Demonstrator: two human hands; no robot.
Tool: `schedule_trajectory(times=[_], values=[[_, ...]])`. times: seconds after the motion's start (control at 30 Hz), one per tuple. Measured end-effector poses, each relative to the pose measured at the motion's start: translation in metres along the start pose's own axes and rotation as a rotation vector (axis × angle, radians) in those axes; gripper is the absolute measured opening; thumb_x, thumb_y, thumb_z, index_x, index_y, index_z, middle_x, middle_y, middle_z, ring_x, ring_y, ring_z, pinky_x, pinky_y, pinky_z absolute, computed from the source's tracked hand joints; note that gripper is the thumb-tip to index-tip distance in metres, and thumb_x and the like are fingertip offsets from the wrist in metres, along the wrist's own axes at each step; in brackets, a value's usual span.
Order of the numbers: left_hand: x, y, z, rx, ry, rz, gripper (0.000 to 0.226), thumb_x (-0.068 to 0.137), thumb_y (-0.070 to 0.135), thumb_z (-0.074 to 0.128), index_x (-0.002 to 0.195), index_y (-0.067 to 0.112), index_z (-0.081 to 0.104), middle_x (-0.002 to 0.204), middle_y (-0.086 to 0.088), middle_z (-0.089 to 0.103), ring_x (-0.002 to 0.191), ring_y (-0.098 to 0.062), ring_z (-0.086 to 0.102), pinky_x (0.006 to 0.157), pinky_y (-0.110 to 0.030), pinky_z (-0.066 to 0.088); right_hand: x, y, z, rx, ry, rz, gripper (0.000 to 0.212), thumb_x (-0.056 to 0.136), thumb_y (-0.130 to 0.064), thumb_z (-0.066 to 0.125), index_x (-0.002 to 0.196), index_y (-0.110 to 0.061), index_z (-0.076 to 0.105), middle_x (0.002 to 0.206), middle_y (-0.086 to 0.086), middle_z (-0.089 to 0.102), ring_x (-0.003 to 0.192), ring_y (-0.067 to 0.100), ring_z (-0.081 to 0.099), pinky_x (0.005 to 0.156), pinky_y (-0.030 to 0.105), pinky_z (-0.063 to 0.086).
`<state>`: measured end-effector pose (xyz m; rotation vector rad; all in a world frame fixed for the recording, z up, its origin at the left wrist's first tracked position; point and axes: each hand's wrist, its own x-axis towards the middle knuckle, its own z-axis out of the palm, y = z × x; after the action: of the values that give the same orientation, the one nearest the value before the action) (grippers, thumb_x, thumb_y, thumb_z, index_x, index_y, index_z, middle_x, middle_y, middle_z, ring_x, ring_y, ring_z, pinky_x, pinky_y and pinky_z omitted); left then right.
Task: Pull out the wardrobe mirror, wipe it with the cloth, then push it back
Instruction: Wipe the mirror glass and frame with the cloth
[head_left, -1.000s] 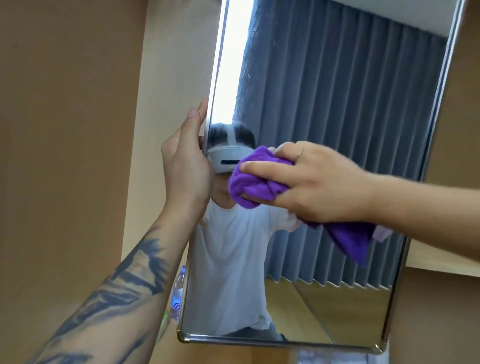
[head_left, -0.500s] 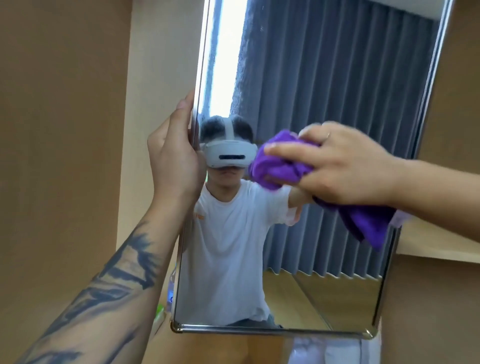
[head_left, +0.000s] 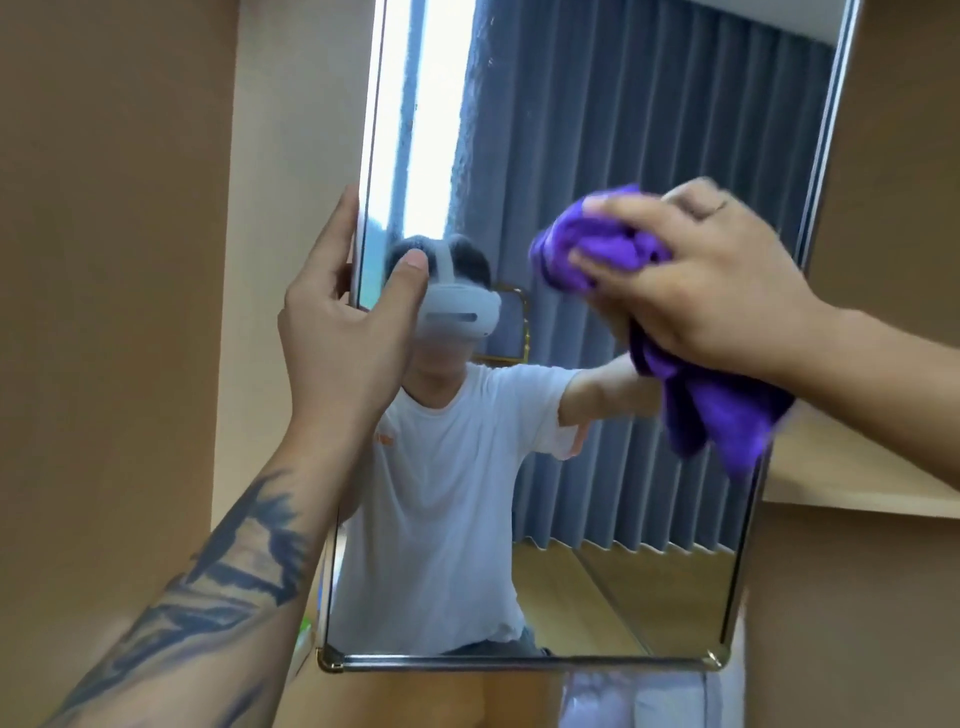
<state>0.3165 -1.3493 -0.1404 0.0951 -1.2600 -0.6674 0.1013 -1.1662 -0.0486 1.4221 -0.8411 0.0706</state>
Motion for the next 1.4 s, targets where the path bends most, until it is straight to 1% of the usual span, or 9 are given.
schedule_trajectory(times=[0.1, 0.23, 0.3, 0.5, 0.73, 0.93, 1.13, 1.3, 1.4], values=[[-0.002, -0.003, -0.001, 0.073, -0.035, 0.036, 0.080, 0.091, 0.037, 0.080, 0.161, 0.022, 0.043, 0.152, 0.026, 0.047, 0.132, 0.019, 0.049, 0.104, -0.003, 0.040, -0.008, -0.026, 0.008, 0.039, 0.043, 0.237, 0.031, 0.106, -0.029, 0.057, 0.130, -0.018, 0.073, 0.146, 0.017, 0.059, 0.093, 0.045, 0.059, 0.086, 0.051, 0.049], [-0.005, -0.009, -0.002, 0.134, -0.066, 0.072, 0.089, 0.090, 0.034, 0.084, 0.165, 0.022, 0.037, 0.156, 0.027, 0.040, 0.133, 0.028, 0.038, 0.106, 0.002, 0.032, -0.034, -0.053, 0.011, 0.108, -0.107, -0.090, 0.036, 0.087, -0.019, 0.083, 0.121, -0.021, 0.076, 0.142, 0.016, 0.064, 0.094, 0.042, 0.062, 0.079, 0.051, 0.054], [-0.005, -0.012, -0.002, 0.139, -0.066, 0.083, 0.091, 0.089, 0.034, 0.086, 0.165, 0.024, 0.036, 0.153, 0.033, 0.038, 0.133, 0.029, 0.036, 0.106, 0.003, 0.031, -0.032, -0.035, 0.007, 0.085, -0.115, -0.164, 0.032, 0.091, -0.021, 0.079, 0.122, -0.023, 0.074, 0.143, 0.014, 0.063, 0.094, 0.041, 0.062, 0.076, 0.048, 0.053], [-0.004, -0.019, -0.003, 0.128, -0.052, 0.104, 0.093, 0.086, 0.034, 0.088, 0.164, 0.022, 0.038, 0.142, 0.050, 0.036, 0.134, 0.028, 0.037, 0.107, 0.002, 0.030, -0.033, -0.012, 0.006, 0.018, 0.065, 0.279, 0.032, 0.109, -0.028, 0.052, 0.131, -0.019, 0.072, 0.148, 0.017, 0.058, 0.093, 0.043, 0.058, 0.088, 0.052, 0.049], [-0.006, -0.020, -0.002, 0.105, -0.052, 0.117, 0.092, 0.086, 0.028, 0.089, 0.163, 0.020, 0.039, 0.141, 0.049, 0.037, 0.132, 0.031, 0.036, 0.105, 0.005, 0.030, -0.055, 0.011, -0.002, 0.028, -0.154, -0.265, 0.032, 0.093, -0.016, 0.077, 0.125, -0.021, 0.071, 0.143, 0.017, 0.062, 0.092, 0.044, 0.065, 0.079, 0.052, 0.056], [-0.006, -0.020, -0.003, 0.083, -0.058, 0.114, 0.090, 0.087, 0.024, 0.089, 0.162, 0.019, 0.040, 0.141, 0.044, 0.040, 0.129, 0.031, 0.039, 0.100, 0.006, 0.032, -0.064, -0.003, -0.001, 0.021, -0.010, 0.137, 0.027, 0.100, -0.020, 0.068, 0.126, -0.019, 0.074, 0.144, 0.017, 0.061, 0.089, 0.043, 0.060, 0.081, 0.053, 0.053], [-0.008, -0.013, -0.002, 0.064, -0.066, 0.103, 0.090, 0.087, 0.022, 0.088, 0.162, 0.019, 0.040, 0.137, 0.046, 0.040, 0.123, 0.036, 0.039, 0.098, 0.008, 0.031, -0.088, 0.012, -0.010, 0.060, -0.235, -0.320, 0.031, 0.092, -0.009, 0.069, 0.118, -0.024, 0.068, 0.148, 0.013, 0.057, 0.105, 0.042, 0.056, 0.079, 0.051, 0.056], [-0.011, -0.010, 0.000, 0.047, -0.080, 0.102, 0.088, 0.088, 0.016, 0.086, 0.162, 0.015, 0.038, 0.137, 0.042, 0.039, 0.121, 0.038, 0.038, 0.097, 0.009, 0.030, -0.079, 0.021, -0.012, -0.055, -0.020, 0.215, 0.033, 0.106, -0.026, 0.052, 0.132, -0.018, 0.072, 0.145, 0.017, 0.059, 0.089, 0.040, 0.056, 0.084, 0.049, 0.049], [-0.010, -0.011, 0.000, 0.010, -0.076, 0.100, 0.081, 0.093, 0.015, 0.082, 0.162, 0.015, 0.039, 0.135, 0.043, 0.041, 0.118, 0.037, 0.042, 0.094, 0.009, 0.033, -0.096, -0.007, -0.009, -0.048, -0.070, 0.318, 0.039, 0.103, -0.023, 0.050, 0.133, -0.014, 0.072, 0.145, 0.021, 0.060, 0.089, 0.044, 0.058, 0.085, 0.054, 0.052]])
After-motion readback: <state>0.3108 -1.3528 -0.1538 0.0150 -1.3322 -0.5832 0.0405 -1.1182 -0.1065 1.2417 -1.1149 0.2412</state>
